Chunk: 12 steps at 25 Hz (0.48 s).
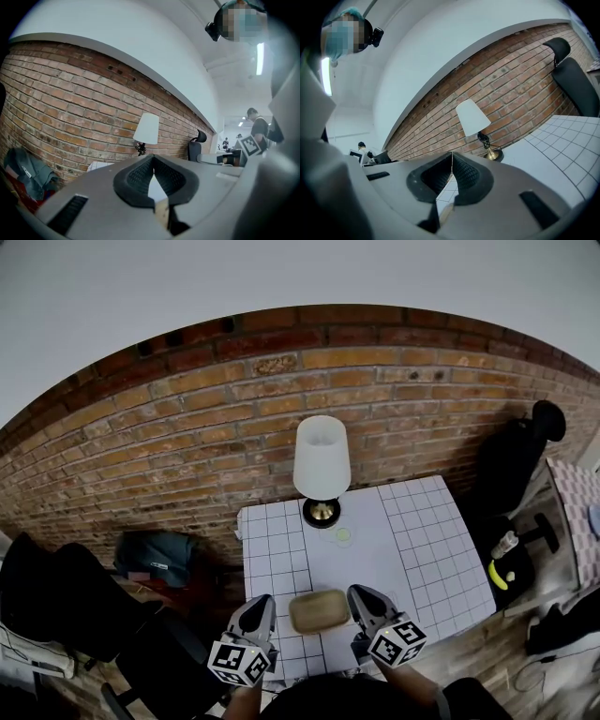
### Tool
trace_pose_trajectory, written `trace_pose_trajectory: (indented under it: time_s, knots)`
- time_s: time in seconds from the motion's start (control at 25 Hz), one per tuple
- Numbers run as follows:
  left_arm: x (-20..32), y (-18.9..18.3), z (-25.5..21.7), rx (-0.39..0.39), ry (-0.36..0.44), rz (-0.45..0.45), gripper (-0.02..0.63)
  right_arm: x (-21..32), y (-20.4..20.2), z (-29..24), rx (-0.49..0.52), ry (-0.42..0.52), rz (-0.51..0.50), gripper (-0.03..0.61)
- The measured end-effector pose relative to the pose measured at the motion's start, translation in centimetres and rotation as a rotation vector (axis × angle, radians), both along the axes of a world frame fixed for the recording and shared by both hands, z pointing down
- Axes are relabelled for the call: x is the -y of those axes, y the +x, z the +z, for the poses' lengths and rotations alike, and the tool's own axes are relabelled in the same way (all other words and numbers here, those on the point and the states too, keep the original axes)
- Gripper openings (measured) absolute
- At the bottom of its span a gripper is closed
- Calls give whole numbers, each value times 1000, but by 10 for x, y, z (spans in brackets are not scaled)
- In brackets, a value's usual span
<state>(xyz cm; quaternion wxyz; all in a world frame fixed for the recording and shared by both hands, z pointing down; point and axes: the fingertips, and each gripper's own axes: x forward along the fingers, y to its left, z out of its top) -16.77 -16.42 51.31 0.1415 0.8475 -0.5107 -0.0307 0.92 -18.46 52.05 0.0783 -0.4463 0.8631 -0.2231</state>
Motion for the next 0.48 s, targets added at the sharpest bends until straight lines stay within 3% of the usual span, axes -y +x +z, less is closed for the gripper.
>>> trace_pose_trajectory:
  time_s: [0.48]
  knots:
    - [14,6,58,10,-119,70,11,9,-1,50,-67,-22,42,6]
